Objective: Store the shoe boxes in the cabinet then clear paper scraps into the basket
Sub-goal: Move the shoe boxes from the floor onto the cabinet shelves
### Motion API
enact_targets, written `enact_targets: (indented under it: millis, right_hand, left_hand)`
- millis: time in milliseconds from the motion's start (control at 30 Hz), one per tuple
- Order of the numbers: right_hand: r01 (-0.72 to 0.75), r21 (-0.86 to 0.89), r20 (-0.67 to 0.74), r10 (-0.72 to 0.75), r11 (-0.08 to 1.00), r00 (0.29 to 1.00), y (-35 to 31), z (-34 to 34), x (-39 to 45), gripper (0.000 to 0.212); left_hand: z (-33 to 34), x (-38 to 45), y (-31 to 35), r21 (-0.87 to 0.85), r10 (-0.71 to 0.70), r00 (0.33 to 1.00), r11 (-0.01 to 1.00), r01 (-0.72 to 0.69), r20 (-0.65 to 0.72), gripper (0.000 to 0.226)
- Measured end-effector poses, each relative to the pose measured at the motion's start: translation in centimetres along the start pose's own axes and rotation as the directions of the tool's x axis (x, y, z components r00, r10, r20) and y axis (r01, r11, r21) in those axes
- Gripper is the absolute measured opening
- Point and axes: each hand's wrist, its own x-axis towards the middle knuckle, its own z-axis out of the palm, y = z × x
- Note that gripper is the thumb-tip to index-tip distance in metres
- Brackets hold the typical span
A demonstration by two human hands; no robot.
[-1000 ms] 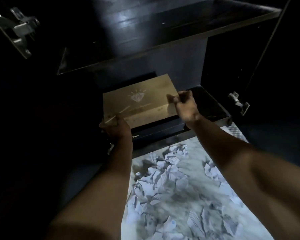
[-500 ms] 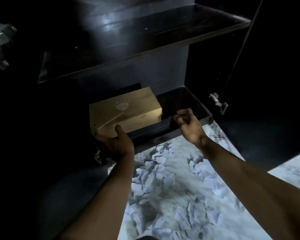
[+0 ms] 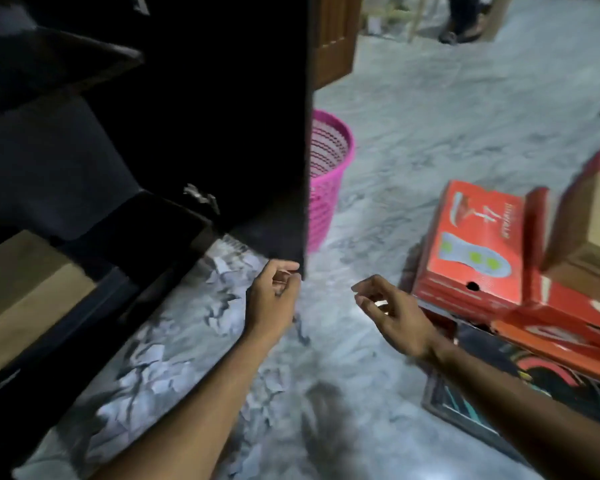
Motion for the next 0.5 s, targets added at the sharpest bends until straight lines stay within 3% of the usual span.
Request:
enact_targets:
  millis: [133, 233, 300, 367, 433, 500]
  right_hand:
    - [-0.131, -0.017, -0.252, 0.123, 0.991, 0.960, 6.6, -5.8, -7.3, 0.014]
    - [-0.290, 0.016, -0.465, 0.264, 0.957, 0.845, 11.8, -9.5, -12.8, 0.010]
    - [-0.396, -0.006, -0.626, 0.305, 0.918, 0.717, 14.8, -11.4, -16.1, 0.009]
    - [-0.545, -0.002, -0.749, 0.359, 0.839, 0.556, 17.5, -12.6, -19.0, 0.021]
    - [-0.702, 0.114, -0.785, 0.497, 0.703, 0.370, 19.8, -13.3, -21.4, 0.039]
    - [-0.785, 0.307, -0.703, 0.684, 0.538, 0.194, 21.5, -13.3, -23.2, 0.057]
  left_hand:
    - [9.3, -2.4, -0.4, 0.056, -0.022, 0.955, 0.998, 0.006, 0.295, 0.014]
    - [15.4, -4.8, -1.0, 0.108, -0.093, 0.866, 0.993, 0.046, 0.491, 0.012]
    - [18.9, -6.5, -1.4, 0.141, -0.128, 0.804, 0.988, 0.056, 0.580, 0.015]
    - [21.9, -8.0, -2.1, 0.191, -0.168, 0.754, 0.980, 0.058, 0.635, 0.025]
    - [24.0, -9.3, -3.0, 0.256, -0.240, 0.709, 0.963, 0.086, 0.664, 0.036]
    - [25.5, -10.2, -4.1, 0.286, -0.314, 0.656, 0.946, 0.154, 0.686, 0.047]
